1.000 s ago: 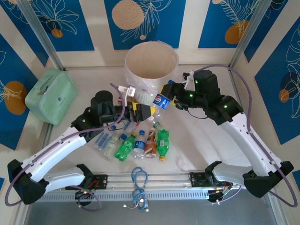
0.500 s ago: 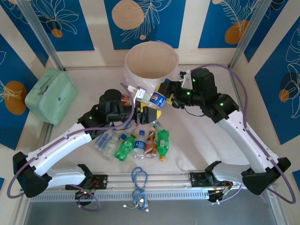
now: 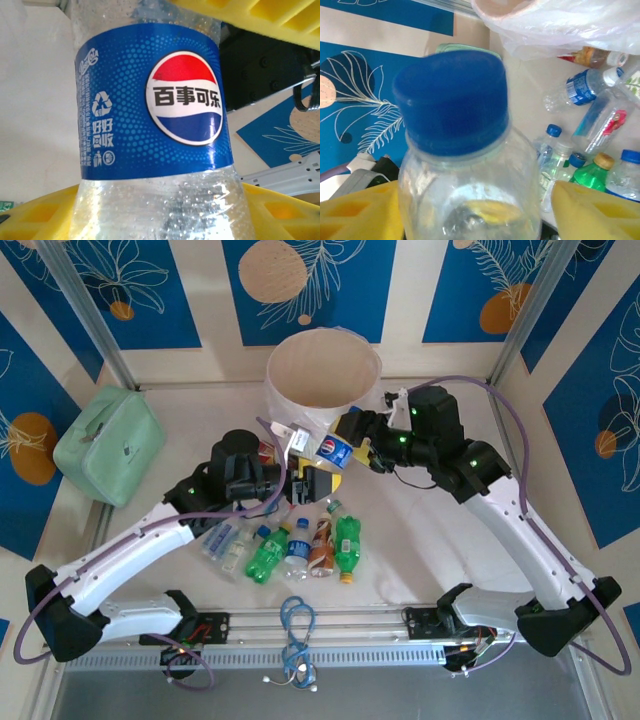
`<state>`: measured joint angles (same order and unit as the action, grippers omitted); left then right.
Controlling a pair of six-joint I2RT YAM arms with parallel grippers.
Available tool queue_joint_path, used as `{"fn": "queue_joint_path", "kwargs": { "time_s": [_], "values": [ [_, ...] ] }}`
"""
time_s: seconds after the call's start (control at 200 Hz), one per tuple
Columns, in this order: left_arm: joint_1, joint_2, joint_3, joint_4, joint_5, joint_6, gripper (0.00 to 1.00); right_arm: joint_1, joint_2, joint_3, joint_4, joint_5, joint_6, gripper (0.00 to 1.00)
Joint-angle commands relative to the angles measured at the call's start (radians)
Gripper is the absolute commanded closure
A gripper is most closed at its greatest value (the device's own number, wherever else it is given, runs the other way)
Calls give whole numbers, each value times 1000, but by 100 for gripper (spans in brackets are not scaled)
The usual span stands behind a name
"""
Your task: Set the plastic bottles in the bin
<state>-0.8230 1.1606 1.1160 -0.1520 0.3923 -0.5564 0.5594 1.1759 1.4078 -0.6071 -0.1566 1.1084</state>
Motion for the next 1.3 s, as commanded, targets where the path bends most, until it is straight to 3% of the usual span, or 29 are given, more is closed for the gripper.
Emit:
{"fn": "queue_joint_path", "kwargs": {
  "time_s": [0.0, 0.11, 0.22, 0.405, 0.645, 0.935, 0.99, 1.105, 1.296],
  "values": [
    [-2, -3, 83, -60, -66, 68, 41, -36, -79, -5, -73, 68, -20, 16],
    [10, 32, 178, -131, -127, 96, 41, -99, -164, -69, -145, 125, -26, 10],
    [22, 97, 309, -219, -194, 119, 41, -168, -235, -149, -188, 94, -18, 10],
    [72, 251, 542, -344, -335, 137, 40, -179, -315, -265, -248, 92, -10, 10],
    [200, 549, 870, -470, -320, 110, 42, -98, -351, -406, -289, 171, 19, 11],
    [271, 750, 1033, -551, -284, 89, 41, 45, -283, -448, -340, 291, 22, 11],
    [271, 757, 1033, -552, -283, 89, 38, 62, -270, -452, -338, 302, 24, 11],
    [271, 764, 1032, -555, -282, 85, 18, 89, -234, -456, -336, 327, 25, 11],
    [270, 728, 1031, -539, -258, 60, 12, 134, -129, -447, -360, 372, 18, 12]
  ]
}}
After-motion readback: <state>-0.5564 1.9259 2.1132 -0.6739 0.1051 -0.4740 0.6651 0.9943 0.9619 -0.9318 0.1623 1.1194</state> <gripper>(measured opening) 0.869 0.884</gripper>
